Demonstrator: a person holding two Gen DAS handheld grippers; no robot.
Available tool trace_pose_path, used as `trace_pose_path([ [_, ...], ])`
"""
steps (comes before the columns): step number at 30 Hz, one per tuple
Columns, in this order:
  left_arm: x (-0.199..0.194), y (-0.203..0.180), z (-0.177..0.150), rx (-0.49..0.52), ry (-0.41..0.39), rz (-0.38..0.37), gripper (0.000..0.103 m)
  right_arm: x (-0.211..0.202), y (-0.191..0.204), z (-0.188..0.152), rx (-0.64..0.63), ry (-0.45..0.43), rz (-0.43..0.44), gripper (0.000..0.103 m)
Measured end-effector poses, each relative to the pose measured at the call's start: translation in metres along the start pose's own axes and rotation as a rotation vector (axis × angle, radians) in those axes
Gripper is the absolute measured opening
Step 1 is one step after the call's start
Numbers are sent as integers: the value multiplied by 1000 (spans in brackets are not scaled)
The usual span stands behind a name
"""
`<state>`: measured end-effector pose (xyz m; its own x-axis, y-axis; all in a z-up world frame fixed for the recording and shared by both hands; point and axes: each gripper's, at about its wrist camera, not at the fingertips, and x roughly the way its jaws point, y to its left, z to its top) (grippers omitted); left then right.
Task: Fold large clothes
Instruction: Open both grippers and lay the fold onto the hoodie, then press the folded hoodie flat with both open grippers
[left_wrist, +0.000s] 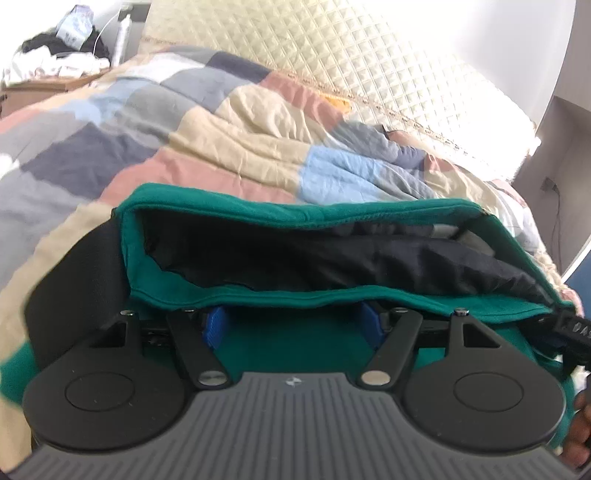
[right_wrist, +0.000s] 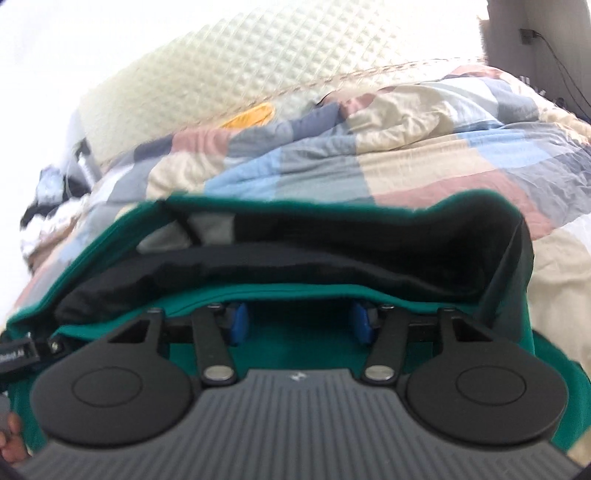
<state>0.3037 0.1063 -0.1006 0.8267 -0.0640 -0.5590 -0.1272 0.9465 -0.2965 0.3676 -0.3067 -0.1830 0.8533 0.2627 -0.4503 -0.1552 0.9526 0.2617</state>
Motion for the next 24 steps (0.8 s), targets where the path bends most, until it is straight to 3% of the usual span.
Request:
trace_pose_path([
  [6, 20, 16, 16, -10, -88, 46, 74, 25, -28, 17, 87, -54, -40, 55],
  [9, 30, 29, 21, -41, -80, 85, 74, 27, -41, 25, 136, -87, -117, 55],
  [13, 32, 39, 24, -93, -46, 64, 74, 30, -56, 23, 180, -77, -202, 57],
  [17, 18, 28, 23, -60, -48, 20, 74, 25, -46, 18, 147, -48, -173, 57],
  [24, -16, -13, 2, 50, -42, -97, 74, -3, 2, 6, 25, -27, -26, 57],
])
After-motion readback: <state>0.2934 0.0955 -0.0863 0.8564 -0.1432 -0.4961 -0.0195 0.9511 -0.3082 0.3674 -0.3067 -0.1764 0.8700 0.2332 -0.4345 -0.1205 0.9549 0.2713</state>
